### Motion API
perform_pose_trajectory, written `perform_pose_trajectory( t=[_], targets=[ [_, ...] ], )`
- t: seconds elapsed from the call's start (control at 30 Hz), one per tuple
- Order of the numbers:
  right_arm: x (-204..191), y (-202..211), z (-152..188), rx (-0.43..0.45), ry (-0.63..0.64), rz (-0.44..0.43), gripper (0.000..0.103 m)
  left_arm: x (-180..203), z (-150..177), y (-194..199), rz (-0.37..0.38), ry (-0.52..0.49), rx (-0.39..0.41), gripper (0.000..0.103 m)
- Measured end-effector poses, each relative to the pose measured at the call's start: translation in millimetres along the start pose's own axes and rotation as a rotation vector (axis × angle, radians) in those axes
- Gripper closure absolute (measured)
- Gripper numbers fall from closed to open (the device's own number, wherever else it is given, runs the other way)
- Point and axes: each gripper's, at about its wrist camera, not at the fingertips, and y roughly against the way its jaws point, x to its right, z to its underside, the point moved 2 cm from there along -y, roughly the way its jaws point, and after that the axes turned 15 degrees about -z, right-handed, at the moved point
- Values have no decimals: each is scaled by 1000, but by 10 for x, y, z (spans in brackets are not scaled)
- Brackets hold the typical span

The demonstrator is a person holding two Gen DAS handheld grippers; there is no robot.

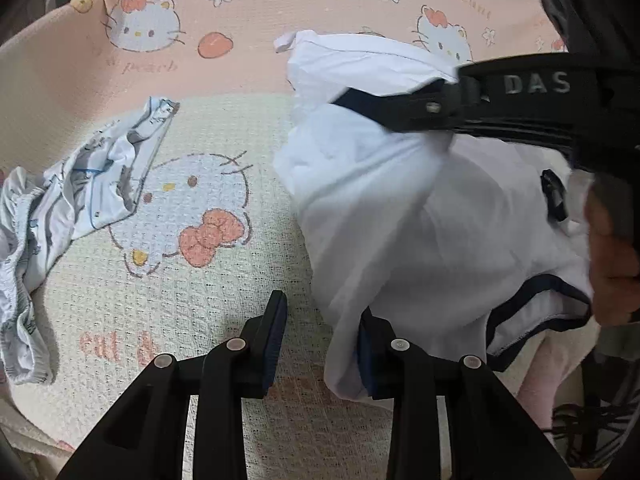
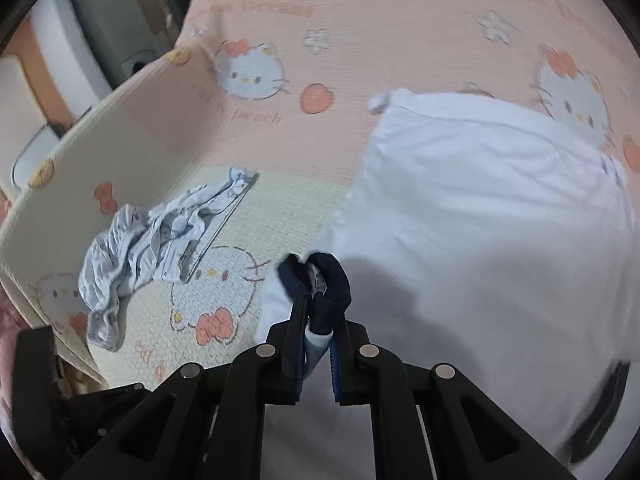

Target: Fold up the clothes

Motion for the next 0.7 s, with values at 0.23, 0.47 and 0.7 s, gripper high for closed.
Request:
perform_pose_trajectory(
  t=[0.23,0.47,0.7],
  targets=[
    [416,141,189,17,-241,-110,95,368,-12,173,-115,-138,125,93],
    [635,232,368,27,-374,-229,79,445,-82,42,-205,-213,141,92],
    [514,84,408,-26,-321,-226,61,448,63,-51,-317,-274,211,76]
  ],
)
